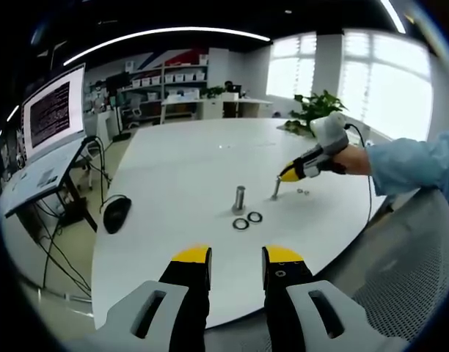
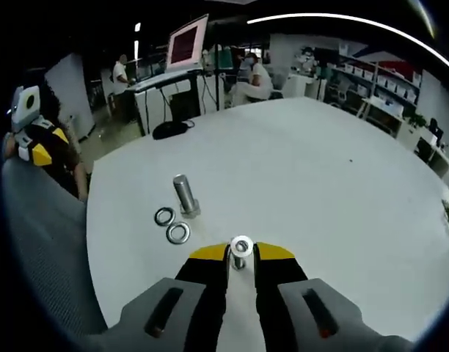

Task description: Place the washer onto the threaded stud by aligning its center hole with the stud, sliding it down to the base, and recovering from edge contact or off-axis alignment until the washer reaches the visible bottom stop.

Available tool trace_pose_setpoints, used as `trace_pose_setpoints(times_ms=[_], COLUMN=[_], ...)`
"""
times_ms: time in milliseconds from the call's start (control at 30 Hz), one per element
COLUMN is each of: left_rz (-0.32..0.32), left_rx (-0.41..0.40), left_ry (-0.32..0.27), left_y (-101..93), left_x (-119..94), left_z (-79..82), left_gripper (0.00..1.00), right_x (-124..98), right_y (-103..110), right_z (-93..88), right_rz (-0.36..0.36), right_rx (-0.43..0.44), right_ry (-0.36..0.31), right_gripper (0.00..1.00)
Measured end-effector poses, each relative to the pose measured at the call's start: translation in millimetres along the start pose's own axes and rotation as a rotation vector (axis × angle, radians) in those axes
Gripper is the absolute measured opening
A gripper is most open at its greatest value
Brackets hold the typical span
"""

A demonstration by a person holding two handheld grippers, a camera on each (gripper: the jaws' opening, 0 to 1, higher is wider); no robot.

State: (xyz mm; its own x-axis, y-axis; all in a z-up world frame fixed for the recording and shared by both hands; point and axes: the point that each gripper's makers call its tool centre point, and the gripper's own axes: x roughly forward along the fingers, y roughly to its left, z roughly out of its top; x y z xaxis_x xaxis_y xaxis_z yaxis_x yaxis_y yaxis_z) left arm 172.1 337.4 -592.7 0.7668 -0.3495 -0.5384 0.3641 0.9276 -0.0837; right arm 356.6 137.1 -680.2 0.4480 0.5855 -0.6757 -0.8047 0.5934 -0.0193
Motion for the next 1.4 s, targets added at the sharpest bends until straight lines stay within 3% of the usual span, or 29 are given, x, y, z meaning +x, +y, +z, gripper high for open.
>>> trace_pose_setpoints(times_ms=[433,867,1267,1400], left_rz=[0.002,0.002,-0.001,-0.002], left_rx=[-0.001,-0.002,0.001,0.002], left_ry=[0.004,0.002,0.001,0.003], left_y=[0.2,0.0,-0.4,-0.5], left_x=[0.2,0.0,-0.1,-0.1], left_z=[-0.7,-0.5,-0.4,-0.7], left_gripper=[0.25,0.25,0.25,0.25], right_x=[3.0,2.2,5.6,7.6], right_y=[1.9,0.3,0.2,1.5], right_z=[-1.5,8.5,0.5,-1.0], right_rz=[-0.003,-0.030,-0.042,-0.040], right_rx=[-0.015,-0.046,-0.068,-0.079], right_ry=[0.011,0.010,0.067,0.068], right_gripper=[0.15,0.15,0.15,0.11])
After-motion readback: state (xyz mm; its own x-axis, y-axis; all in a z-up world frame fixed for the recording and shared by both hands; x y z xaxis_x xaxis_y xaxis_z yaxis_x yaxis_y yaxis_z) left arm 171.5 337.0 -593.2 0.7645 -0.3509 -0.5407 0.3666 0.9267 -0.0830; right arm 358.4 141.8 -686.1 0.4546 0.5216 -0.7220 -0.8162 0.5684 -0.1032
